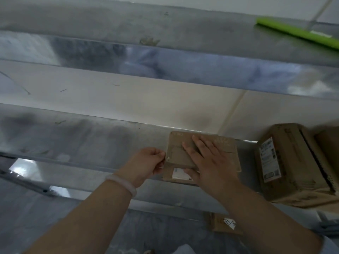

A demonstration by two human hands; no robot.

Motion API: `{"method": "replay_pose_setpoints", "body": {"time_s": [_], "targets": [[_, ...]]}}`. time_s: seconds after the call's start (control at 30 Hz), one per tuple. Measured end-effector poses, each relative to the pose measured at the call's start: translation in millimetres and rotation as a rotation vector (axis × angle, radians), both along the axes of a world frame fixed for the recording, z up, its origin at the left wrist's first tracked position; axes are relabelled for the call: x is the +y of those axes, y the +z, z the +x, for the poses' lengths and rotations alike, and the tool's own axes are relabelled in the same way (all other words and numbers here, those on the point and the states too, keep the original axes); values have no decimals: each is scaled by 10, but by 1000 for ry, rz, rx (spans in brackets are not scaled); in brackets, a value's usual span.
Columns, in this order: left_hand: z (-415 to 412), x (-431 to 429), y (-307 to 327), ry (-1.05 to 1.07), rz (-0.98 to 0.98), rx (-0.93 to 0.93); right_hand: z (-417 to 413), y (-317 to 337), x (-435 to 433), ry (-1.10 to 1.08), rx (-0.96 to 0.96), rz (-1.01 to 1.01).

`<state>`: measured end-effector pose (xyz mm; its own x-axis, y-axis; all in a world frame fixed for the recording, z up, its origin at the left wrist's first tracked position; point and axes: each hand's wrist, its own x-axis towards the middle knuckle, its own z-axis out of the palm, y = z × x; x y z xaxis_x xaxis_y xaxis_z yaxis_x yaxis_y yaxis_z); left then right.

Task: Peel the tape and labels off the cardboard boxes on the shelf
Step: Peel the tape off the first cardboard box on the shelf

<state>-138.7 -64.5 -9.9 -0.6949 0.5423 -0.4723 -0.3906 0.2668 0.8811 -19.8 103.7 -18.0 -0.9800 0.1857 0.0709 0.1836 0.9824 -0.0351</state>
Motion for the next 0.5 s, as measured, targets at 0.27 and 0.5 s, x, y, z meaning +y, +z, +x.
{"method": "replay_pose_setpoints", "body": {"time_s": [0.27, 0.5], "targets": [[2, -34, 31, 83, 139, -213, -18, -40, 8, 1, 24, 14], [130, -136, -61, 101, 118, -10, -52, -61, 10, -14, 35, 24]]}}
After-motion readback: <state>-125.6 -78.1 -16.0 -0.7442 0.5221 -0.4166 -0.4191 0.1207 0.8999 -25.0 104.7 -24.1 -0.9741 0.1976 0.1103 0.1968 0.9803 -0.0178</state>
